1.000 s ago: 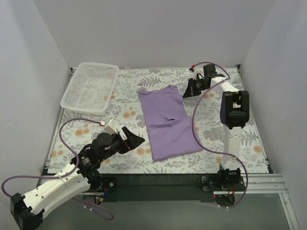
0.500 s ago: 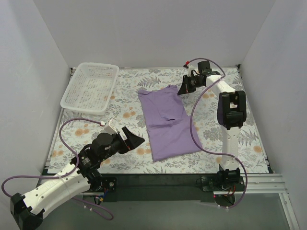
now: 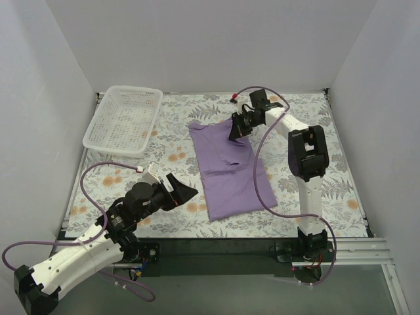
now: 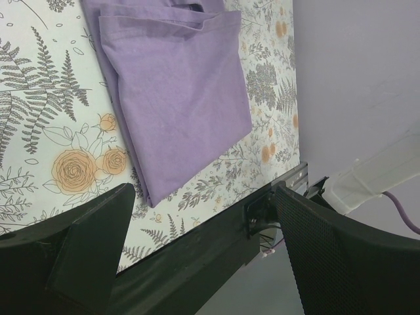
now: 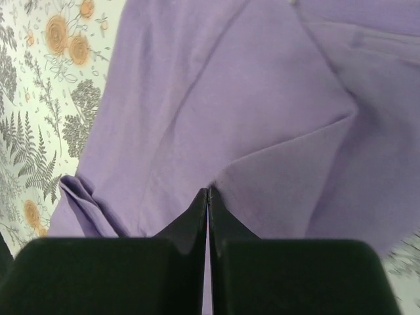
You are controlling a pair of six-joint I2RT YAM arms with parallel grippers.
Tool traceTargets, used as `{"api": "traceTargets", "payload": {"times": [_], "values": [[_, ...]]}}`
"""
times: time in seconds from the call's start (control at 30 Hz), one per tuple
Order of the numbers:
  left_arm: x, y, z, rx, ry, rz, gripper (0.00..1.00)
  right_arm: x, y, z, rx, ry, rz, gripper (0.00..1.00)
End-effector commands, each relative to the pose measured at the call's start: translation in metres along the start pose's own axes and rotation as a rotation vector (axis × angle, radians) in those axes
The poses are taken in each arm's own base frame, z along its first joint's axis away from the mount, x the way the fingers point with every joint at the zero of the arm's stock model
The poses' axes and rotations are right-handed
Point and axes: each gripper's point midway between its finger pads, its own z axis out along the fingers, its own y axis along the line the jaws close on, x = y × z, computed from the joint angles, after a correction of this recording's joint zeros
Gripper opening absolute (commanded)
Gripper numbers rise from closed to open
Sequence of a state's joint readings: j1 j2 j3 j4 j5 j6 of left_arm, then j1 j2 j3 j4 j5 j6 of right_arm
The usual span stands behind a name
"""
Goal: Fold and stack the t-shirts
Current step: Fold the tshirt
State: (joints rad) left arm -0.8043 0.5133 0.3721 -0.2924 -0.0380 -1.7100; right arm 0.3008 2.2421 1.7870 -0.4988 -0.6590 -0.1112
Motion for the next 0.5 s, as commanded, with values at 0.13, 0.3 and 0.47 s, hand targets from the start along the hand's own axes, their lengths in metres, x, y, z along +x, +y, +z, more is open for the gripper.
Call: {"api": "traceTargets", "payload": {"times": [0.13,0.3,0.47], "values": [[-0.003,-0.001,-0.002,0.003,-0.009,0.016,0.87,-0.012,0.061,0.005,-0.012,0.022,-0.211,0.16],[-0.005,-0.003,-0.001,0.014,-0.011,0.079,0.89,-0.007,0.089,-0.017,-0.113,0.036,-0.343,0.62],[-0.005,-0.007,0.008,0.037,0.009,0.237,0.98,-0.005,0.112,-0.073,-0.161,-0.027,-0.532,0.70]]}}
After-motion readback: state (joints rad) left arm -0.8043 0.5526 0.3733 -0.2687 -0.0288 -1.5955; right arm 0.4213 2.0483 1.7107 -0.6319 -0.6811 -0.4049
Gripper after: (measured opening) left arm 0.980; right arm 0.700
